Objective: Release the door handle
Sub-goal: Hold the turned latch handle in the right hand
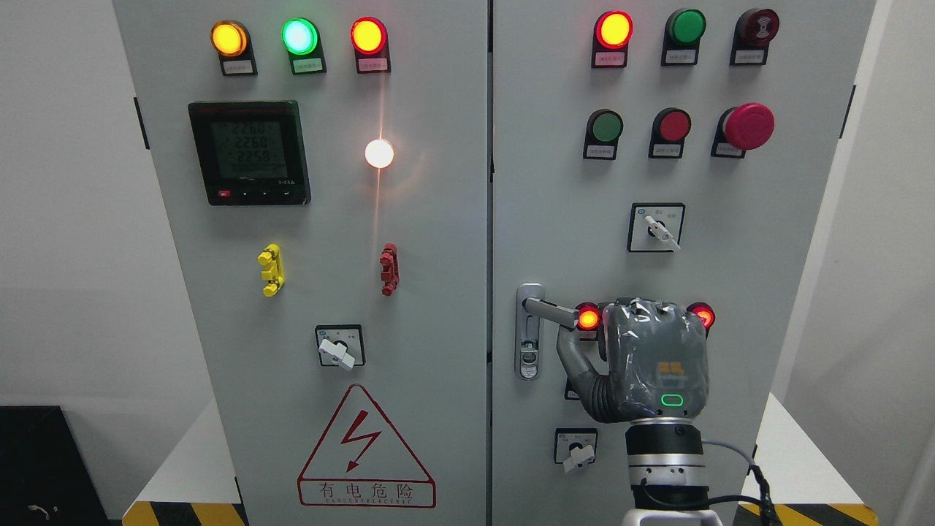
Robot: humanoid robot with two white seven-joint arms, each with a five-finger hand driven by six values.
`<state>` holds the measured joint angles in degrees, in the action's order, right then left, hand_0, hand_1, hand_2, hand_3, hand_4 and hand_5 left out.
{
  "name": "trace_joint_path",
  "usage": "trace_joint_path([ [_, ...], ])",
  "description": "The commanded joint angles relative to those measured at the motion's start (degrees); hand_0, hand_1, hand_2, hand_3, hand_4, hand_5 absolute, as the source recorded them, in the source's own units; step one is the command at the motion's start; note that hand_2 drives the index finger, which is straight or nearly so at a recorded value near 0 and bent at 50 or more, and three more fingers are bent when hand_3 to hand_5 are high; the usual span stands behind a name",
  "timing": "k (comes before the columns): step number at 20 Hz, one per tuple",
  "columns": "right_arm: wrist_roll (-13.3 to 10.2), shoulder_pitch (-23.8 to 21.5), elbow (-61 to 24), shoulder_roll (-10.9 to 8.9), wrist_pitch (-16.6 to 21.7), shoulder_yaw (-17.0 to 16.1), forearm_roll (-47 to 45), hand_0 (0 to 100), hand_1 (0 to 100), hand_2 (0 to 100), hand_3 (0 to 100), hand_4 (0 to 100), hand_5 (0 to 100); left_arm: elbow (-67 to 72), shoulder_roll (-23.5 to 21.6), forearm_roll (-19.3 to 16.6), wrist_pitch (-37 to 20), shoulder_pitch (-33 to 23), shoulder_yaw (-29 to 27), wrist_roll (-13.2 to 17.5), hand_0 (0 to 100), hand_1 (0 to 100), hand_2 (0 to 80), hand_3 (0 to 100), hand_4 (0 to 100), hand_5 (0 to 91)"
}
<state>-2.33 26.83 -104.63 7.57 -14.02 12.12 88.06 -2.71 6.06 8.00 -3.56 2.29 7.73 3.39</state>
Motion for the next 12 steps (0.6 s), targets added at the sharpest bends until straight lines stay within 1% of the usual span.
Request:
trace_joint_path([
  [1, -0.22, -0.37, -0.05, 0.07, 0.05, 0.01, -0.08, 53, 38, 97, 100, 100, 100, 0.07, 0.0, 0.0, -0.05, 0.0, 0.0, 0.04, 12, 56, 0.0, 0, 0, 0.0],
  [7, -0.22, -0.63, -0.4, 0.07, 0.14, 0.01, -0.17, 54, 38, 97, 100, 100, 100, -0.02, 0.0, 0.0, -0.05, 0.0, 0.0, 0.04, 12, 56, 0.0, 0, 0, 0.0],
  [12, -0.49, -2.04, -0.75, -0.02, 0.31, 0.01, -0.35, 56, 36, 96, 100, 100, 100, -0.02, 0.0, 0.0, -0.05, 0.0, 0.0, 0.04, 12, 56, 0.0, 0, 0, 0.0],
])
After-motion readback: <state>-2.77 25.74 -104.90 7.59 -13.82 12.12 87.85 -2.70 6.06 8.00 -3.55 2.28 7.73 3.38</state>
